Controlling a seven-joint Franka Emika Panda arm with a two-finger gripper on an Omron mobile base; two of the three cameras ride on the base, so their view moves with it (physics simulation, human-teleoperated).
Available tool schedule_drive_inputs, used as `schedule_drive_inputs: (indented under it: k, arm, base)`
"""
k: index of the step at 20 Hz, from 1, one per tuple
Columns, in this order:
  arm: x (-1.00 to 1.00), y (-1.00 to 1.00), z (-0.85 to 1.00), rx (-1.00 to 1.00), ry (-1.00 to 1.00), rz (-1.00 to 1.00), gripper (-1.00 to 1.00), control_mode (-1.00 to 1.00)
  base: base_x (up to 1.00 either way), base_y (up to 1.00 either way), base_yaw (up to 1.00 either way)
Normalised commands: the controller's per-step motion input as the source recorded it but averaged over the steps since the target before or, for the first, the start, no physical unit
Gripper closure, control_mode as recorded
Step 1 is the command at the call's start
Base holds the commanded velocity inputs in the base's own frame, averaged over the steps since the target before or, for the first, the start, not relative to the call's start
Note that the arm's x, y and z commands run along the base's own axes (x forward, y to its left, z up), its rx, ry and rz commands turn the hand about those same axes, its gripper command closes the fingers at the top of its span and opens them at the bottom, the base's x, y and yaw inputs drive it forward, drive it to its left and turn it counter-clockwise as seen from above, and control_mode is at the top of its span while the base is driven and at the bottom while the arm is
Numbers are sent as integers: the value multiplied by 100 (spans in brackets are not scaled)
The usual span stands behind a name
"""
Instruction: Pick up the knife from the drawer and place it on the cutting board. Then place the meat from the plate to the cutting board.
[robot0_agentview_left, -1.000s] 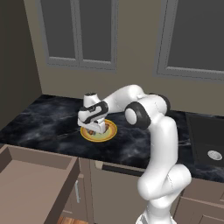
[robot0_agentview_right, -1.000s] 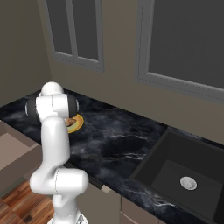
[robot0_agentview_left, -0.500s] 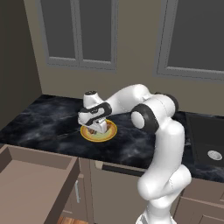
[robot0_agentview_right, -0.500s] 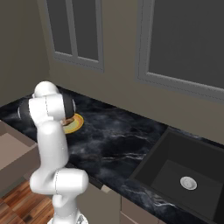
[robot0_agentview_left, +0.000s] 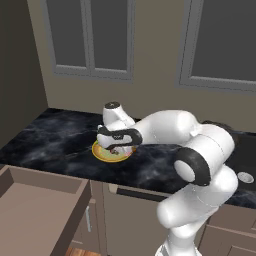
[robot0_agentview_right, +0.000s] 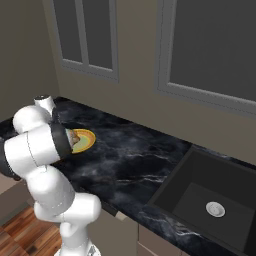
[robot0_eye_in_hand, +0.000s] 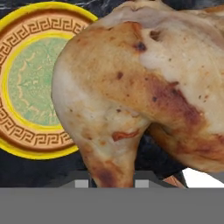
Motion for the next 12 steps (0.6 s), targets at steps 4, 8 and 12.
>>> schedule_drive_inputs:
  k: [4, 8, 12]
  arm:
    - [-73, -37, 80, 0, -2, -12, 100, -100]
    - [-57, -39, 93, 0, 0, -10, 100, -100]
    - [-60, -41, 82, 0, 0, -9, 100, -100]
  base:
    - [0, 0, 0]
    - [0, 0, 0]
    - [0, 0, 0]
